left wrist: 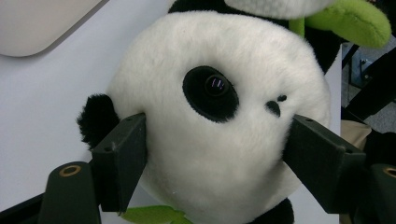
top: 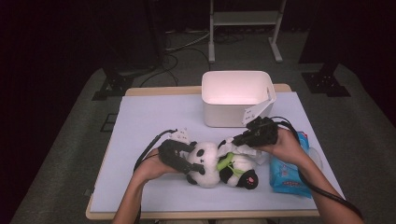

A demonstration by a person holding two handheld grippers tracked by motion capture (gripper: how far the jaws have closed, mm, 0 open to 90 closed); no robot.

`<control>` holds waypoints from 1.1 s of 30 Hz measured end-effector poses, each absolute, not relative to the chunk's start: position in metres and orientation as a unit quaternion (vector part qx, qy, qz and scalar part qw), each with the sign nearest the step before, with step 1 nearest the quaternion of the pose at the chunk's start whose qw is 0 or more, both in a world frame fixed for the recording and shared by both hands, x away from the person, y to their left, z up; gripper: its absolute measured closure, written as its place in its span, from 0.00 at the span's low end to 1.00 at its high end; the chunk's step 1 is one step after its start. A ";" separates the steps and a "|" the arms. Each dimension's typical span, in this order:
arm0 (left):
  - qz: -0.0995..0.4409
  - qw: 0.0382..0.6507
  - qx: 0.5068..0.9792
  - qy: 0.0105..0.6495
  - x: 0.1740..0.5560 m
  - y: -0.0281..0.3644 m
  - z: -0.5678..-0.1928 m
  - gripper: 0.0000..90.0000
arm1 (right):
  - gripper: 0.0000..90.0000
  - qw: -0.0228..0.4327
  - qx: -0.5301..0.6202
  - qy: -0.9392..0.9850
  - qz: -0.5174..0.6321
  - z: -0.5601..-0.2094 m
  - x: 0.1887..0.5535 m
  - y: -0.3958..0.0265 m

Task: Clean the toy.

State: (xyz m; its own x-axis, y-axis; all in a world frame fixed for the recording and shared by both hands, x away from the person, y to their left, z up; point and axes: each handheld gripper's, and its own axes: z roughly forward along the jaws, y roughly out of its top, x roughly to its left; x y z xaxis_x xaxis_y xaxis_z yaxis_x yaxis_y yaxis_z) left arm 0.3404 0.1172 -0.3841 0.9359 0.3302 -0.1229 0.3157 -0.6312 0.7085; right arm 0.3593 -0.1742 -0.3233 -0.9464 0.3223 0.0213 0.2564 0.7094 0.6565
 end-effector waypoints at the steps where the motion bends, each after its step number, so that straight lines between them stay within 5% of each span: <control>1: 0.010 0.390 0.903 0.179 0.340 0.117 -0.384 0.26 | 0.96 0.048 0.154 0.926 0.341 -0.326 0.360 -0.171; 19: 0.003 0.393 0.899 0.194 0.344 0.119 -0.386 0.25 | 0.95 0.016 0.182 0.914 0.363 -0.355 0.332 -0.209; 33: -0.003 0.396 0.896 0.202 0.346 0.121 -0.387 0.24 | 0.77 0.023 0.215 0.909 0.357 -0.371 0.327 -0.228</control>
State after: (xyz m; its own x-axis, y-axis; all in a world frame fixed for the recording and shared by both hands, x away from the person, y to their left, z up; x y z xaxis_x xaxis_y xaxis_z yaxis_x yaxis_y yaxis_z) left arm 0.3459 0.1208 -0.3872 0.9181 0.3603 -0.1651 0.3646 -0.6044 0.7084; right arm 0.3273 -0.2277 -0.3713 -0.9067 0.4070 0.1106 0.3734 0.6527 0.6592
